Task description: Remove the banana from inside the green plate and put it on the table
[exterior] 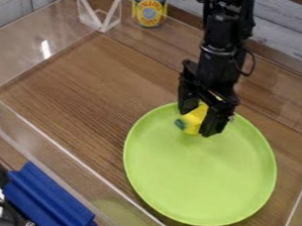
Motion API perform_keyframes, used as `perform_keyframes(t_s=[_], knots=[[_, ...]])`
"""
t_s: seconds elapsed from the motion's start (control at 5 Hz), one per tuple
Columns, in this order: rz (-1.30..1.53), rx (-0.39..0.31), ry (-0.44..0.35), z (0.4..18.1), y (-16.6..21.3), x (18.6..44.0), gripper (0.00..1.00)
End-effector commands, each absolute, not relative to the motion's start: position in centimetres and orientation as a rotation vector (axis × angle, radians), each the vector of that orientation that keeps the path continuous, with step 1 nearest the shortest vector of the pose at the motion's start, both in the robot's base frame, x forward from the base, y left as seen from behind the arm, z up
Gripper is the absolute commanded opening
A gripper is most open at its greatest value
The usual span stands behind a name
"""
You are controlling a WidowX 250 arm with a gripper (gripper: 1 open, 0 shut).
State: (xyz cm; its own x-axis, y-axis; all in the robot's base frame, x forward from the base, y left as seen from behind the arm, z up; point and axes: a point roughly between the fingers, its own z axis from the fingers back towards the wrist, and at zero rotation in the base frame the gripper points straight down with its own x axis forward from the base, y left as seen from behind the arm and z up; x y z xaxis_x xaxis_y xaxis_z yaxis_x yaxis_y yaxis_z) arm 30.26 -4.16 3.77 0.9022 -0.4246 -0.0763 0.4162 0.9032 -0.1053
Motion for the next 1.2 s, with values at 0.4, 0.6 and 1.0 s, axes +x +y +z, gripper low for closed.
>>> perform_keyframes(t_s=[0.4, 0.6, 1.0], knots=[[-0.519, -0.073, 0.027, 4.35, -4.66, 31.89, 1.0], [-0.526, -0.073, 0.024, 4.19, -4.72, 32.0, 1.0], [-0.529, -0.07, 0.027, 4.71, -4.83, 31.83, 0.0]])
